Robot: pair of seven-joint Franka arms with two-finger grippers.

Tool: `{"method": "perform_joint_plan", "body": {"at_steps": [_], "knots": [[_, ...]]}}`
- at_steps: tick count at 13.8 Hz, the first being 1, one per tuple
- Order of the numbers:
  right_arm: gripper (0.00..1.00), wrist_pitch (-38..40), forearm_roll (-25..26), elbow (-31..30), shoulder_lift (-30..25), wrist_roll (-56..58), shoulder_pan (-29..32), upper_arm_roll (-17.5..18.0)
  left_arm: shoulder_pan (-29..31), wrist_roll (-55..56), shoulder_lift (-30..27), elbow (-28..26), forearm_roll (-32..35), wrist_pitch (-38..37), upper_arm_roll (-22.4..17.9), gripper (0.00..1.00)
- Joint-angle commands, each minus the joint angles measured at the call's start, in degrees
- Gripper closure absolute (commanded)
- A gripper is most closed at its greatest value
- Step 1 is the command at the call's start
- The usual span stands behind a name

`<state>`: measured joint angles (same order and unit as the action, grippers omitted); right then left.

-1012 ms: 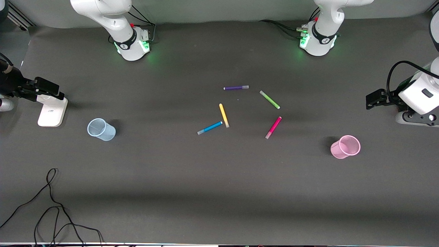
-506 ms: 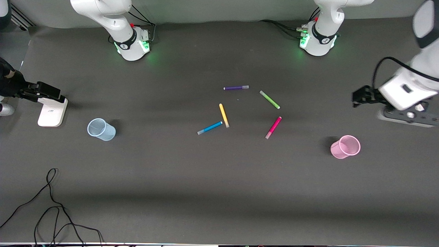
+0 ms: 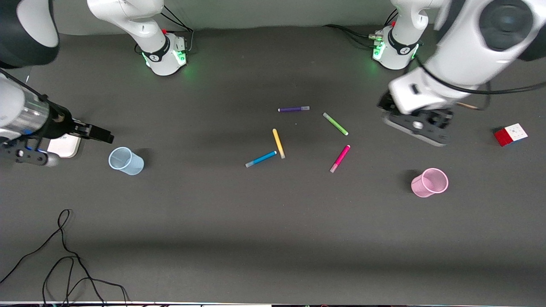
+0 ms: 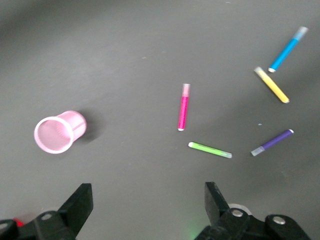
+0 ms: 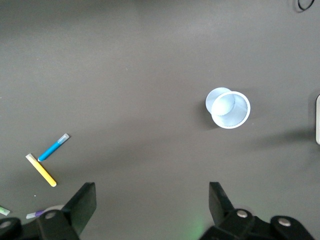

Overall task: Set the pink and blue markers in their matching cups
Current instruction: 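Reach the right gripper to the blue marker while the left gripper reaches the pink marker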

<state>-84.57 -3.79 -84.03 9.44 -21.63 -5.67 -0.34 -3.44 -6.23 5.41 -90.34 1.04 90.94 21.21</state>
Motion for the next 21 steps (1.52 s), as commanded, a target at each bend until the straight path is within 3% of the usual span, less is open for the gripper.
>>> {"method": "perform_joint_plan", "body": {"at_steps": [1, 4, 8, 14, 16, 21], "knots": [[0.00, 0.11, -2.78, 2.38, 2.41, -9.17, -1.18, -0.02, 0.19, -0.63, -0.67, -3.68, 0.02, 3.70, 2.34, 0.01], [0.00, -2.60, -4.82, 2.64, 6.54, -24.82, -5.83, -0.02, 0.27, -0.62, -1.19, -8.69, 0.11, 8.10, 2.78, 0.01], [0.00, -12.88, -7.62, 2.64, 12.95, -46.61, -11.64, -0.10, 0.27, -0.71, -2.16, -21.15, 0.90, 18.71, 3.57, 0.01], [0.00, -21.95, -7.63, 2.56, 22.36, -54.82, -14.37, -0.10, -0.87, -0.71, -1.02, -38.13, 1.77, 39.02, 3.49, 0.01], [0.00, -25.01, -7.81, 2.73, 24.39, -60.25, -14.46, -0.02, -0.87, -0.80, 1.08, -40.69, 2.04, 43.95, 3.49, 0.01], [0.02, -30.57, -9.65, 5.88, 31.94, -73.61, -19.46, -0.02, -0.25, -0.18, 10.65, -40.44, 5.55, 52.13, 2.87, 0.01]]}}
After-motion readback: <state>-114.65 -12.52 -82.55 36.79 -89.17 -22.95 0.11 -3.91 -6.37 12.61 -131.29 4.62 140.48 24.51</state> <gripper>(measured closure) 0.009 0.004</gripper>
